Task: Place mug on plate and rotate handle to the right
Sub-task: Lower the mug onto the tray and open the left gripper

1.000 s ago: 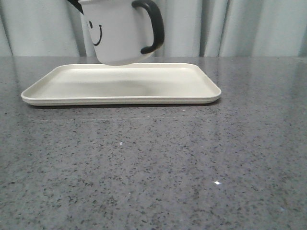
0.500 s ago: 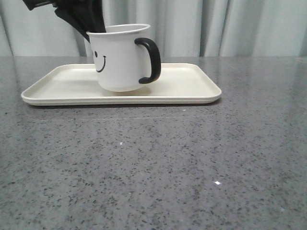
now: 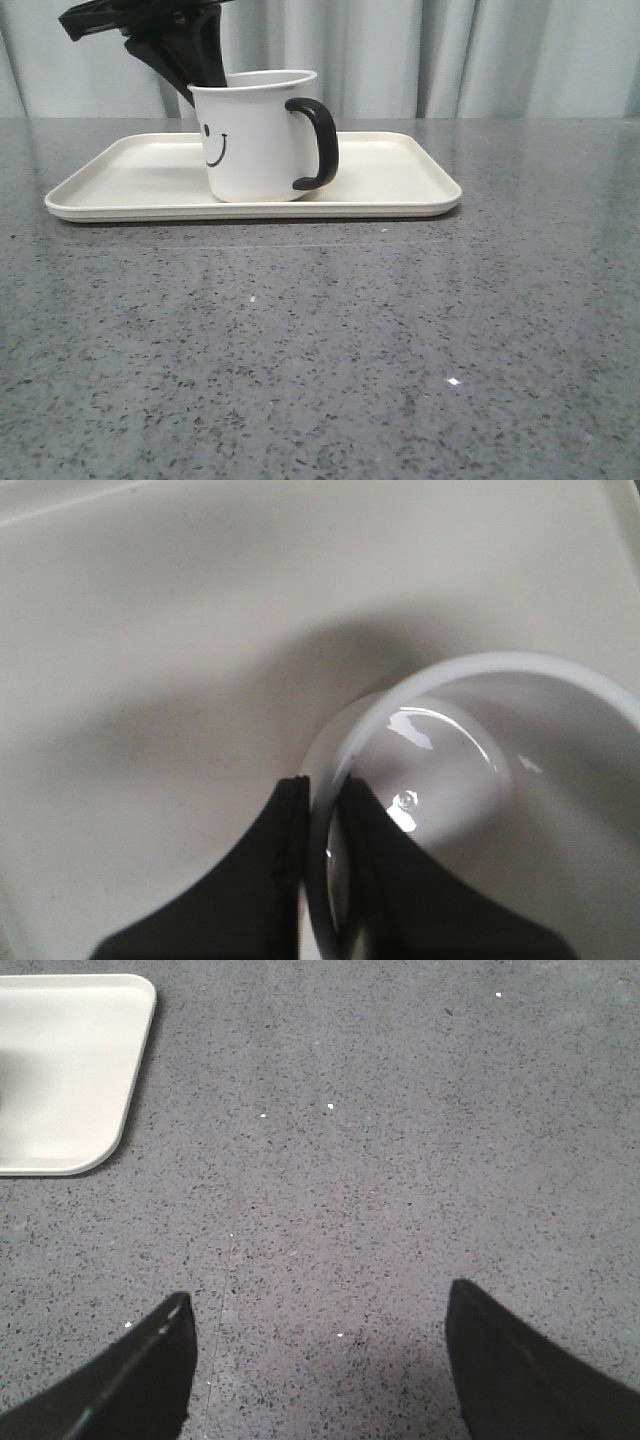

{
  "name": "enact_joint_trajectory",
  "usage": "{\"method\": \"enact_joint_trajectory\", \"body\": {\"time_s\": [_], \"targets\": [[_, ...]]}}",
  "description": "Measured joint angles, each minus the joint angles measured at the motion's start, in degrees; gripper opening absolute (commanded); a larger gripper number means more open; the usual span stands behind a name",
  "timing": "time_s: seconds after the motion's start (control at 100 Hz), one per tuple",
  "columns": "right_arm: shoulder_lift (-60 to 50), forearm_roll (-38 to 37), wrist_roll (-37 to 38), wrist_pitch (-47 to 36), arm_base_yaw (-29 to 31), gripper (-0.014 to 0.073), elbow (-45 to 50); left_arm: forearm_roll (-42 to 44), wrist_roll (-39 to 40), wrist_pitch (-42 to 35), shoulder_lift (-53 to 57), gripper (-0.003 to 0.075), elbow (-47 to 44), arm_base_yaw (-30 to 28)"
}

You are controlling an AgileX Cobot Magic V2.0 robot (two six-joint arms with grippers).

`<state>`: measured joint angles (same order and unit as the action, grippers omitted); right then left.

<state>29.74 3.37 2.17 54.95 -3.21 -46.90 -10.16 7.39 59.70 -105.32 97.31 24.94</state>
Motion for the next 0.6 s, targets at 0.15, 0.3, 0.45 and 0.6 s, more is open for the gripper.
{"method": "enact_joint_trajectory", "body": {"time_s": [0.15,0.3,0.45,0.6], "targets": [[0.0,0.0,0.0,0.0,0.0,0.0531,0.0,0.0,0.0,0.0,0.0,-0.0018,0.0,0.0],[0.0,0.0,0.0,0.0,0.0,0.0531,0.0,0.0,0.0,0.0,0.0,0.0006,0.0,0.0],[0.0,0.0,0.0,0.0,0.0,0.0531,0.0,0.0,-0.2,0.0,0.0,0.0150,0.0,0.0],[0.0,0.0,0.0,0.0,0.0,0.0531,0.0,0.0,-0.4,0.0,-0.5,0.0333,0.0,0.0]]}}
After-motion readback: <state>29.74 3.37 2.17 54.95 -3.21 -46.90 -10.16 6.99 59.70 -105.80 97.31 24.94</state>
